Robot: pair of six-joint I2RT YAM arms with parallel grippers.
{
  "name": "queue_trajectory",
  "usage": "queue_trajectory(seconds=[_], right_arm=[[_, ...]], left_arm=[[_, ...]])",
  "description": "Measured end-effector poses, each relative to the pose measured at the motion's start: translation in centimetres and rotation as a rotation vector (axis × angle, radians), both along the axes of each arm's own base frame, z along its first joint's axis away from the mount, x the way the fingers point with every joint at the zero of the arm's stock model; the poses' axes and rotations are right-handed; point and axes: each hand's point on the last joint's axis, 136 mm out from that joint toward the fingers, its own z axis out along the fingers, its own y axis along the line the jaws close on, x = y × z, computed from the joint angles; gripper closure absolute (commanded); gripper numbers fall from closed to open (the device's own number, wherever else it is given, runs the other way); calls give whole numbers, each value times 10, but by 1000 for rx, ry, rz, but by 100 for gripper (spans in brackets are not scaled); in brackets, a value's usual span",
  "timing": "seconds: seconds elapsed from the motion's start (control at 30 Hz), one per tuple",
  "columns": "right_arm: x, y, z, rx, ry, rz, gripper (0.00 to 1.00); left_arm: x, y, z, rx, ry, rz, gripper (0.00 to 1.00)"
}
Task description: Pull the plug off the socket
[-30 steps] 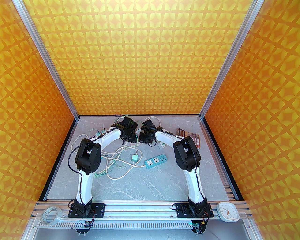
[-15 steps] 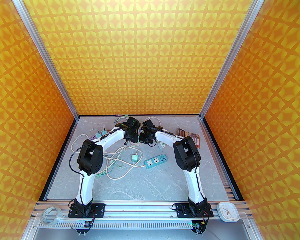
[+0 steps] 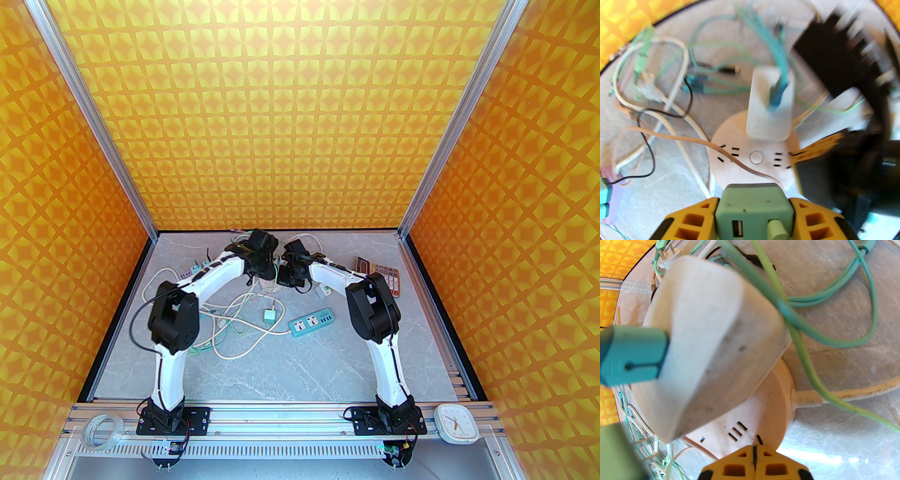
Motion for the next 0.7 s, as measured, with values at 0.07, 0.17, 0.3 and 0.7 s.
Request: queue_trajectory(seconds=[0.07,0.17,0.3,0.7], right_arm=[[0,1,0,5,-2,2,99],[-1,1,1,16,-17,3,97],[-1,1,5,26,-38,5,92],[-31,-21,106,26,-215,34,64]], left_arm=[[-1,7,22,-48,-33,30,100],[-2,29,46,-109,-70,101,100],[-7,69,44,-152,-60,221,100],[-39,163,-42,-207,127,559,98]])
